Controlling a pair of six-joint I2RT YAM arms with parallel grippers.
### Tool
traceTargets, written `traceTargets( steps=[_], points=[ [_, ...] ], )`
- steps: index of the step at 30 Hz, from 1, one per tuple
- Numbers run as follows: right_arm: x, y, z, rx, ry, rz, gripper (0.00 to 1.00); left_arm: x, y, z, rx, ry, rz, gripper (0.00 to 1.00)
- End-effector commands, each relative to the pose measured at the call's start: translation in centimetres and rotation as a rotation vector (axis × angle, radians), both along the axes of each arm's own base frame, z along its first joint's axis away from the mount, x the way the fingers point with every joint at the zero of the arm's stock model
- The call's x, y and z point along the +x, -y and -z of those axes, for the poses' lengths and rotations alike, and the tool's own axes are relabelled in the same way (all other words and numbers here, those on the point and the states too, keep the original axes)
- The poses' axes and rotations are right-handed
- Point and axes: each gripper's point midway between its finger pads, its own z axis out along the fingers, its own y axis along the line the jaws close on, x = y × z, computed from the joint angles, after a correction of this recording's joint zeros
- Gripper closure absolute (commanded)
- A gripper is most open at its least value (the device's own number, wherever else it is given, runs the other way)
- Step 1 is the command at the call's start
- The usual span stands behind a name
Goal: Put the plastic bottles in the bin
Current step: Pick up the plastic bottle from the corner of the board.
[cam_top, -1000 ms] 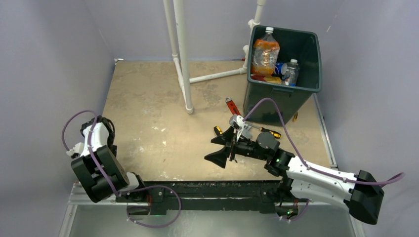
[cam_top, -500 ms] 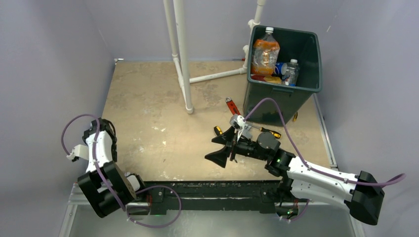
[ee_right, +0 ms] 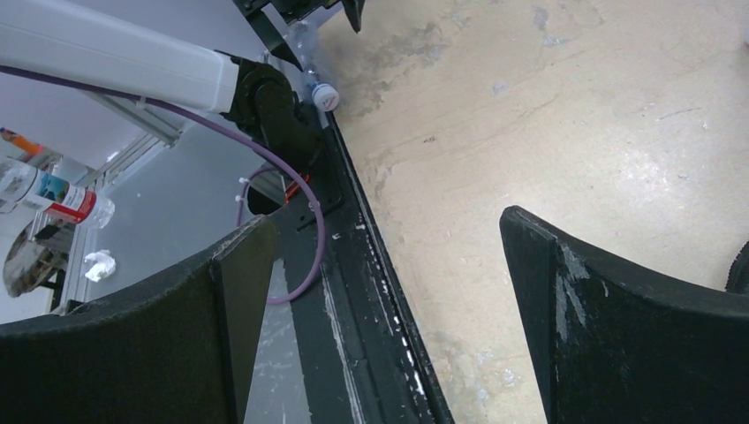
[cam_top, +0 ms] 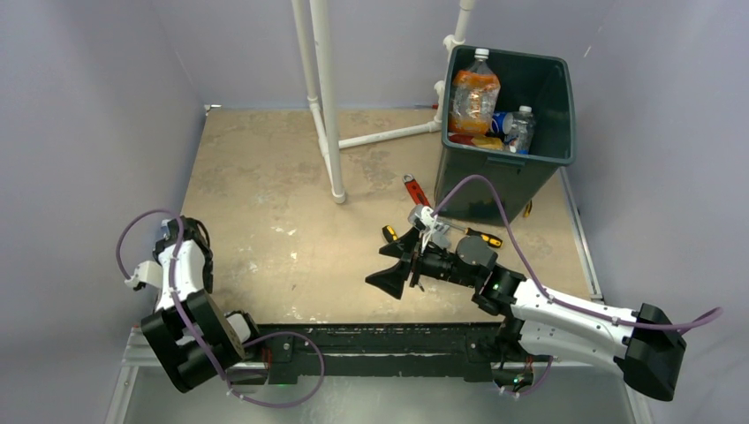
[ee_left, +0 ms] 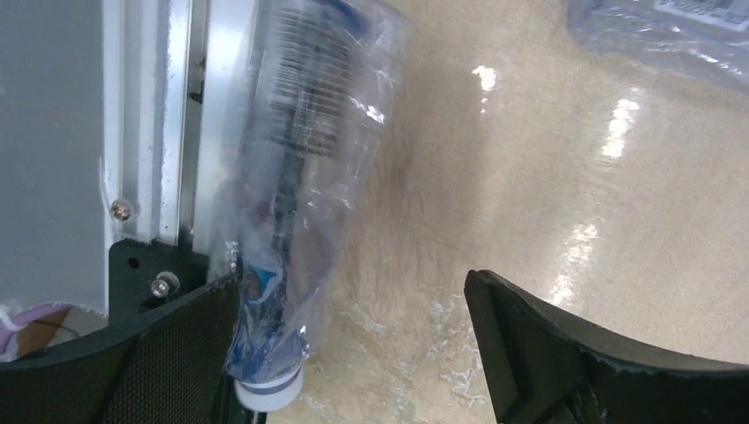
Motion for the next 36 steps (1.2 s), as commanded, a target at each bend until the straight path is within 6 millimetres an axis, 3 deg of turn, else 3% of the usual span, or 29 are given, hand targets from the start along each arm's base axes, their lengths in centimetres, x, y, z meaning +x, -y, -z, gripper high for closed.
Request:
traceTargets(
  steps=[1,4,13,16,19,23,27,31,36],
  points=[
    [0.5,-0.2,-1.4,0.023,0.038,0.018,0.01,3.9,-0.8,-0.2,0.027,0.177,0.09,0.03],
    [0.6,-0.6,-1.1,0.02,0.032,0.008,0.01,5.6,-0.4,0.0,0.0,0.244,0.161,0.08],
    [1.0,-0.6,-0.8,0.007,0.028,0.025,0.01,9.9,3.7,2.6,-0.106,0.311,0.369,0.25],
    [1.1,-0.7,-0.8,0.002,0.026,0.029,0.01,11.2,5.3,2.5,-0.113,0.321,0.419,0.27],
    [1.1,-0.7,-0.7,-0.002,0.023,0.029,0.01,11.6,4.8,-0.3,-0.042,0.33,0.423,0.22],
    [1.1,-0.9,-0.9,0.007,0.024,0.026,0.01,12.4,2.3,-7.7,0.132,0.387,0.407,0.11],
    [0.9,-0.9,-1.3,0.015,0.025,0.014,0.01,11.5,-1.2,-13.0,0.304,0.274,0.425,0.01],
    [0.4,-0.5,-1.6,0.03,0.032,0.005,0.01,13.5,-2.3,-13.9,0.345,0.23,0.624,0.01],
    [-0.7,-0.1,-1.7,0.055,0.026,-0.033,0.01,16.0,-2.3,-12.0,0.323,0.163,0.815,0.01]
  ],
)
